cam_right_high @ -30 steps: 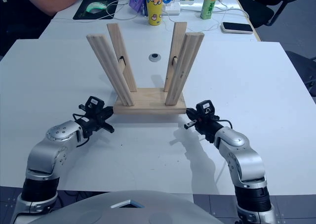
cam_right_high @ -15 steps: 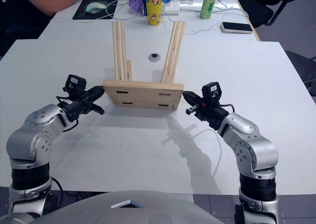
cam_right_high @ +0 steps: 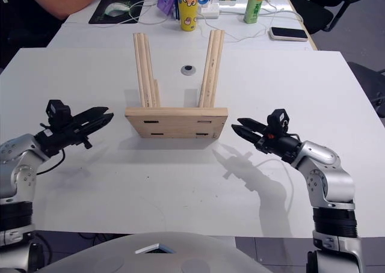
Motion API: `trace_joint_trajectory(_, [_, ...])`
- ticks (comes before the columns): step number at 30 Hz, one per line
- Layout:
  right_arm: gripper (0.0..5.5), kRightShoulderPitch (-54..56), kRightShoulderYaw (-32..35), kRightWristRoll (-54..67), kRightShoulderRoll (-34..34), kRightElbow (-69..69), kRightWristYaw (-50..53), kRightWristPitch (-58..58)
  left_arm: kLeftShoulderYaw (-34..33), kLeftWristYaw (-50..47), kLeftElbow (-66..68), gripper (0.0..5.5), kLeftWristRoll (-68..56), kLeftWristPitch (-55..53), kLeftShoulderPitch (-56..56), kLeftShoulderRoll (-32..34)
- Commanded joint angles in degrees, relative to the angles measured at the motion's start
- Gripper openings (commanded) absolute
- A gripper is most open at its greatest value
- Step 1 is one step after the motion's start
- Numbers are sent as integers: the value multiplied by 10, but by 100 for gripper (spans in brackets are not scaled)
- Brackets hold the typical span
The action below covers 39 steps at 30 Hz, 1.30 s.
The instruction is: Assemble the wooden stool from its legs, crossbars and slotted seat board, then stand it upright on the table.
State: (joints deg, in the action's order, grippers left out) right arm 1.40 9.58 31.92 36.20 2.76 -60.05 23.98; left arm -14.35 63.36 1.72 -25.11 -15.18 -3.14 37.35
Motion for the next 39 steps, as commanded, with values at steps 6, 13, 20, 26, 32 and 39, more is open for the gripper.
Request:
trace_joint_trajectory(6, [324, 106, -99, -93, 20, -146, -120, -113, 104, 111, 106, 297, 56, 91, -107, 27])
trace_joint_trajectory(13, [344, 222, -132, -150, -15, -292, -145, -221, 149, 139, 206, 316, 93, 163, -188, 9])
trace_joint_trajectory(20, [308, 275, -142, -144, -41, -333, -185, -217, 180, 169, 258, 290, 102, 193, -232, -10])
trace_joint_trajectory(26, [212, 287, -145, -141, -42, -328, -215, -191, 183, 186, 273, 199, 99, 192, -249, -8])
trace_joint_trajectory(32, [167, 325, -133, -115, -24, -309, -257, -107, 159, 209, 246, 157, 57, 119, -276, 4])
trace_joint_trajectory(39, [159, 389, -123, 27, 59, -157, -318, 214, 129, 238, 125, 157, -124, -322, -349, 73])
